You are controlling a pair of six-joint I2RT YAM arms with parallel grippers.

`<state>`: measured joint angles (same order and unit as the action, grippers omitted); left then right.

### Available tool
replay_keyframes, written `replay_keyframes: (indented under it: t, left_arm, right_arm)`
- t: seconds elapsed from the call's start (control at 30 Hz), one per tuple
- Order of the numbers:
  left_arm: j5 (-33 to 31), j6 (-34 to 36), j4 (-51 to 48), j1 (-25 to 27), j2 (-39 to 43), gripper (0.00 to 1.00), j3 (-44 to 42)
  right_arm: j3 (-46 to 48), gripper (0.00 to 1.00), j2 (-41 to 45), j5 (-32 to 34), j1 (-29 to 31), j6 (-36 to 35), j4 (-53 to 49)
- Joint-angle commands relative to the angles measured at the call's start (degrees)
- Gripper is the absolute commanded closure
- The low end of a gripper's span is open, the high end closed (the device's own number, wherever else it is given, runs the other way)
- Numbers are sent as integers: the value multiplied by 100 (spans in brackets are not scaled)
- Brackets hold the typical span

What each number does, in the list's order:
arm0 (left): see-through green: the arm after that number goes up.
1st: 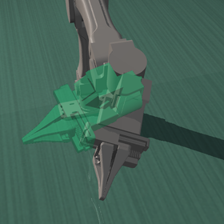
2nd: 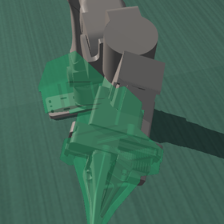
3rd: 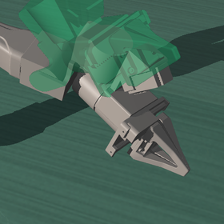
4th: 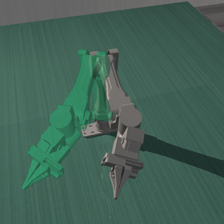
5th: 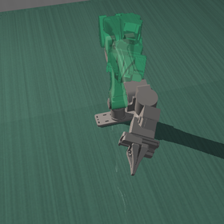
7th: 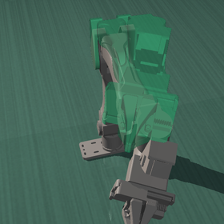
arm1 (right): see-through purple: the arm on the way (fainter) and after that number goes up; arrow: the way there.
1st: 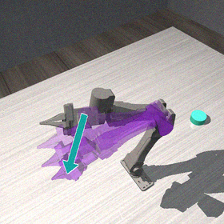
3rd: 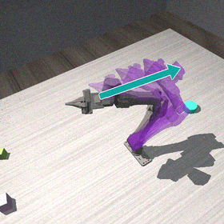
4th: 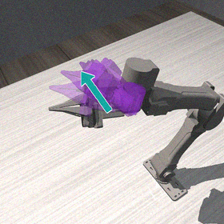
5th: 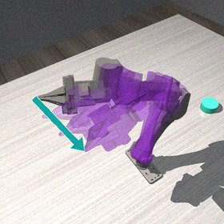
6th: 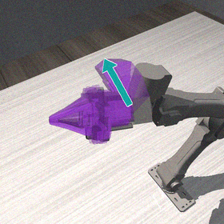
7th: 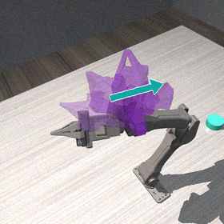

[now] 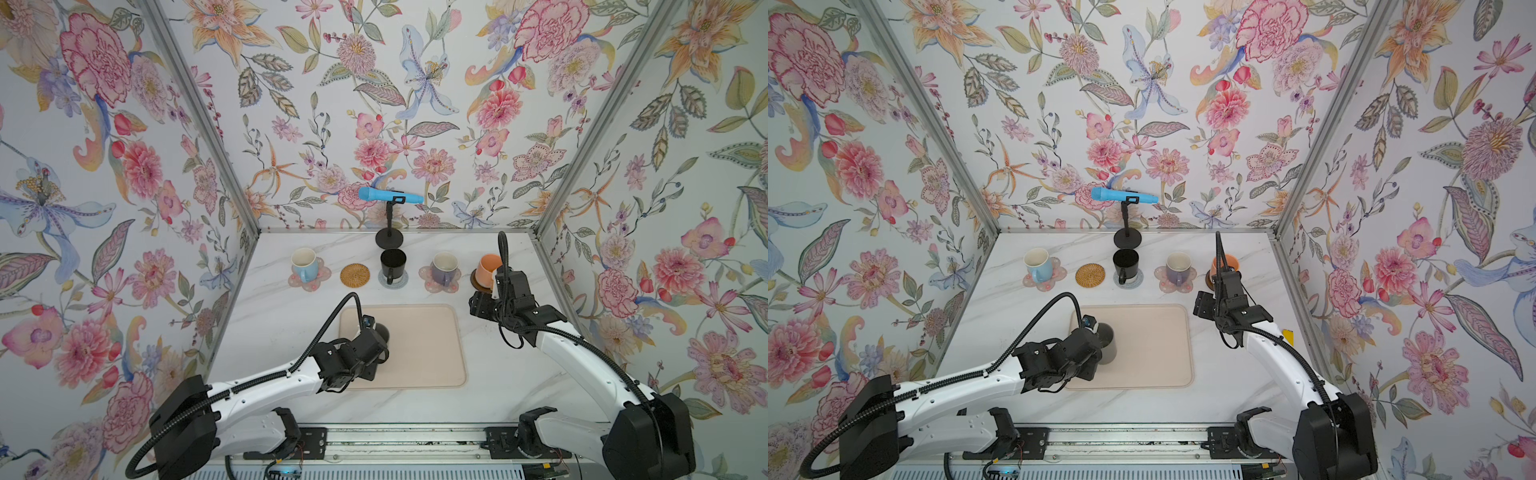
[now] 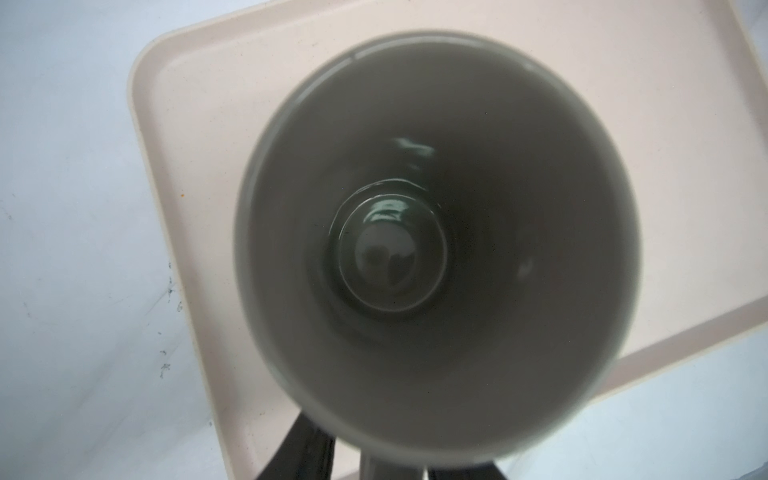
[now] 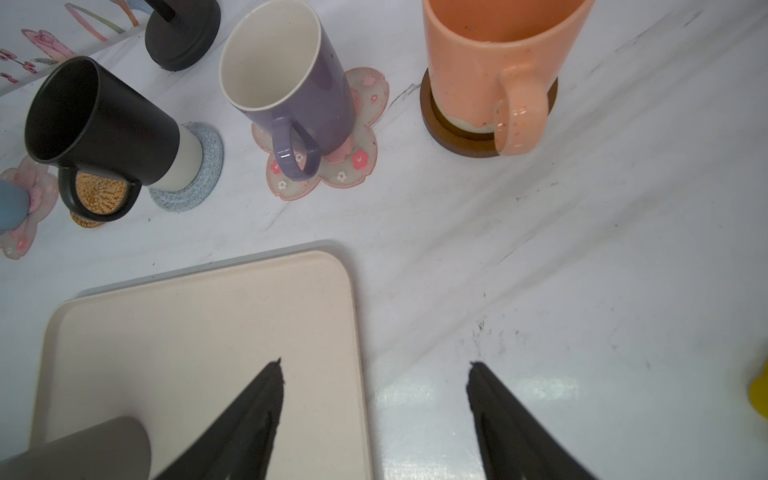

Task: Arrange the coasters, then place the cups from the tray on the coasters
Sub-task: 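Carry the grey mug with the left gripper toward the woven rattan coaster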

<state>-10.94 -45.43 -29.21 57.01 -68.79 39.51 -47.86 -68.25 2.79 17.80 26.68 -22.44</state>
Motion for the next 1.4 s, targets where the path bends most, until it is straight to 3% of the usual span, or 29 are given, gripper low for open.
replay_keyframes:
  t: [0.0,0.5,1.0,1.37]
  left_arm:
    - [-172,60,62,16,-49,68,36]
    - [-198,89,188,12,-67,99,-73]
    - [-723,506,-511,-32,305,100,785]
    - [-826,666,-365,-319,448,100,826]
  right_arm:
    - [104,28,193,4,-43,31,21]
    - [131,28,221,10,-64,42,21]
    - [99,28,218,-11,-67,57,17]
    - [48,28,197,-19,-67,40,21]
